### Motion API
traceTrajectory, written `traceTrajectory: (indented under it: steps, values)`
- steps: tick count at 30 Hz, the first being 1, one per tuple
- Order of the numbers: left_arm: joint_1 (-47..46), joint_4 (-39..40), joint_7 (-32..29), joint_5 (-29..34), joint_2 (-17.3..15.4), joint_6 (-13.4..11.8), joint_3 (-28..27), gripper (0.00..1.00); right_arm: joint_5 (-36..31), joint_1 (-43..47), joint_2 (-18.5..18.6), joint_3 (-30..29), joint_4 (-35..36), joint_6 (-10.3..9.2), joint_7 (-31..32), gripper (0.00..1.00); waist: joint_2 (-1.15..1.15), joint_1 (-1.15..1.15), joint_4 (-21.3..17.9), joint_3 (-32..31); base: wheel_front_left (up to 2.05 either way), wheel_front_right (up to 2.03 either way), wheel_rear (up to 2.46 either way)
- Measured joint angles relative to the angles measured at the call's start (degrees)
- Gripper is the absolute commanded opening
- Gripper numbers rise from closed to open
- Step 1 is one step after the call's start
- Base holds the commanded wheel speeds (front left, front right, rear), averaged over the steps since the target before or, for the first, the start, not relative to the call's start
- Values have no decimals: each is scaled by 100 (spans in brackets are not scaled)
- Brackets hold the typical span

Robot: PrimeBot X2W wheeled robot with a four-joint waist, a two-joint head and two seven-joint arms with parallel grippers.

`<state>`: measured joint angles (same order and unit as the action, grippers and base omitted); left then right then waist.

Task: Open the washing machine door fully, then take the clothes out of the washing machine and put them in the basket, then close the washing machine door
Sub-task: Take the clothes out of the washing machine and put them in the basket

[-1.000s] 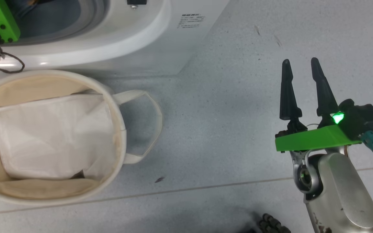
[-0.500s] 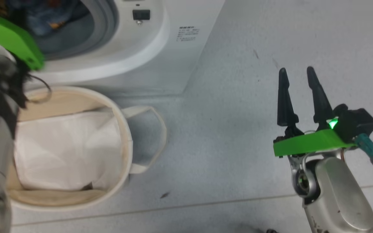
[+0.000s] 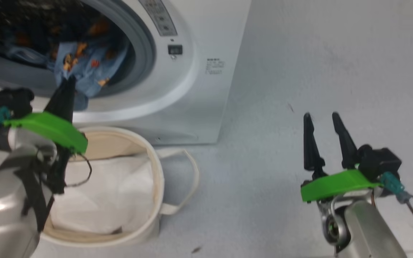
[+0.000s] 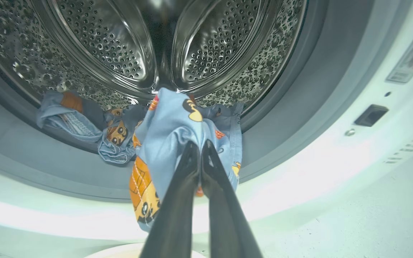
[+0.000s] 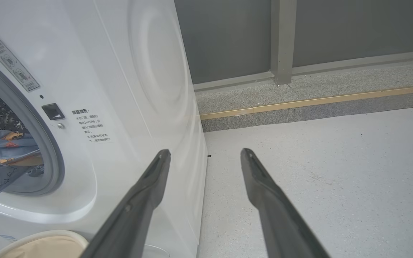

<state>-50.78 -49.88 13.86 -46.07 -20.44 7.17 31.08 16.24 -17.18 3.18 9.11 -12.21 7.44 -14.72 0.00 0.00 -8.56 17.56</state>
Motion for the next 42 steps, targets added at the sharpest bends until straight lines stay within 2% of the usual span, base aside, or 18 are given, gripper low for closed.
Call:
traceTrajectory:
  steps: [5, 10, 14, 20, 30, 34, 36, 38, 40, 42]
  values:
    - [644, 923, 38, -27, -245, 0, -73, 0, 1, 233, 0, 41, -120, 0, 0, 100, 0, 0, 121, -426, 0, 0, 0]
    - [1473, 2094, 43, 307, -413, -8, -614, 0, 1, 410, 0, 66, -216, 0, 0, 100, 0, 0, 248, -783, 0, 0, 0]
    - [2512, 3257, 44, 526, -508, -135, -1036, 0, 2, 498, 0, 85, -225, 0, 0, 100, 0, 0, 364, -974, 0, 0, 0]
    - [3444, 4539, 44, 573, -550, -489, -1300, 0, 19, 499, 0, 88, -256, 0, 0, 100, 0, 0, 480, -1024, 0, 0, 0]
    - [4727, 5956, -36, 591, -924, -1140, -1616, 0, 41, 499, 0, 80, -250, 0, 0, 100, 0, 0, 592, -953, 0, 0, 0]
    - [4894, 6007, -203, 517, -944, -1221, -1644, 0, 38, 499, 0, 78, -246, 0, 0, 100, 0, 0, 614, -893, 0, 0, 0]
    - [4926, 5772, -379, 454, -955, -1179, -1569, 0, 15, 496, 0, 81, -243, 0, 0, 100, 0, 0, 617, -845, 0, 0, 0]
    - [4913, 5353, -403, 209, -891, -1058, -1519, 0, -4, 485, 0, 89, -240, 0, 0, 100, 0, 0, 607, -788, 0, 0, 0]
    - [4834, 4698, -476, 254, -875, -954, -1362, 0, -9, 463, 0, 87, -237, 0, 0, 100, 0, 0, 586, -730, 0, 0, 0]
    - [4656, 4011, -477, 75, -682, -742, -1288, 0, -11, 452, 0, 85, -223, 0, 0, 100, 0, 0, 568, -666, 0, 0, 0]
